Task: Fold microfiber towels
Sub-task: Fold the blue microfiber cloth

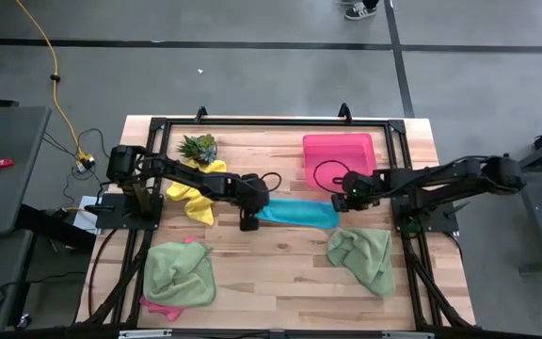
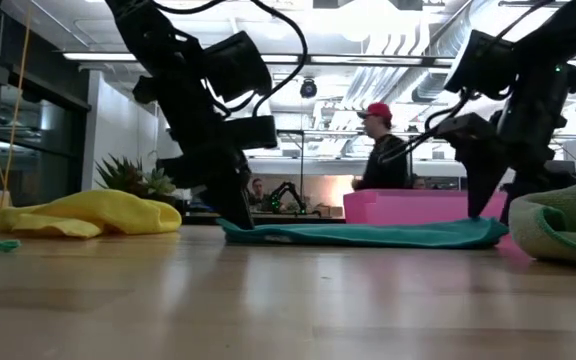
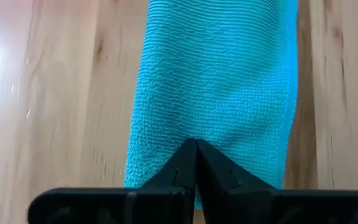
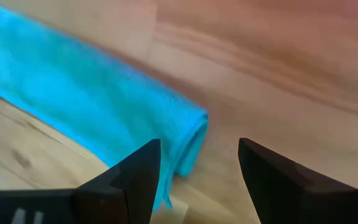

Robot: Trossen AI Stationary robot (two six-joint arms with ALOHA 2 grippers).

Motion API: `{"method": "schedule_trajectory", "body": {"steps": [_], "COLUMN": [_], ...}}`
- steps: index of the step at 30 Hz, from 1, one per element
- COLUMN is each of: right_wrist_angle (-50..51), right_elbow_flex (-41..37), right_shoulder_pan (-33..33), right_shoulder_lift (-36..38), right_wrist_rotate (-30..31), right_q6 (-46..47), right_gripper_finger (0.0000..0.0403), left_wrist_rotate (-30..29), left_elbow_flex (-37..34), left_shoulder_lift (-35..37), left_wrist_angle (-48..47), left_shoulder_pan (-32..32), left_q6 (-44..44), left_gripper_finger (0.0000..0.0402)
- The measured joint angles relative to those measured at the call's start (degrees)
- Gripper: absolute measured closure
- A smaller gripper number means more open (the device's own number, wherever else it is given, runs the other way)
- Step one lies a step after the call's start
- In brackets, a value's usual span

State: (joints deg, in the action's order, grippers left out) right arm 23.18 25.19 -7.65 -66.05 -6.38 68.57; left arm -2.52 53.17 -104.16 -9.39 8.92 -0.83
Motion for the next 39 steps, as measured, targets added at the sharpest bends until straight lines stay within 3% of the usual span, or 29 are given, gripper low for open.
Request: {"method": "schedule_trajectory", "body": {"steps": [6,16,20,26,32,35,39], "right_wrist_angle": [-5.4,-8.8,-8.1,-7.2,-6.0,-1.0,7.3], "right_elbow_flex": [0.0,0.4,0.4,0.2,0.1,0.1,0.1], "right_shoulder_pan": [0.7,0.7,0.6,0.7,0.6,0.3,-0.3], "right_shoulder_lift": [-4.4,-9.6,-9.3,-9.5,-6.9,-3.2,2.1], "right_wrist_rotate": [-0.6,-0.7,0.5,2.9,4.1,6.9,6.1], "right_q6": [0.4,1.3,1.2,-0.1,-1.7,-2.1,-3.1], "right_gripper_finger": [0.0194,0.0199,0.0246,0.0383,0.0398,0.0399,0.0401], "left_wrist_rotate": [-2.7,-4.7,-5.5,-6.2,-6.6,-7.2,-5.9], "left_elbow_flex": [0.0,0.0,0.1,0.1,0.1,0.1,0.6], "left_shoulder_lift": [-0.1,-0.1,-0.1,-0.1,-0.1,-0.1,-0.1], "left_wrist_angle": [0.5,1.2,1.4,1.7,4.0,6.8,10.7], "left_shoulder_pan": [-2.2,-4.1,-4.1,-4.0,-4.0,-4.0,-4.0], "left_q6": [10.0,14.7,14.7,15.2,17.0,19.0,20.1], "left_gripper_finger": [0.0402,0.0401,0.0401,0.0401,0.0401,0.0402,0.0401]}}
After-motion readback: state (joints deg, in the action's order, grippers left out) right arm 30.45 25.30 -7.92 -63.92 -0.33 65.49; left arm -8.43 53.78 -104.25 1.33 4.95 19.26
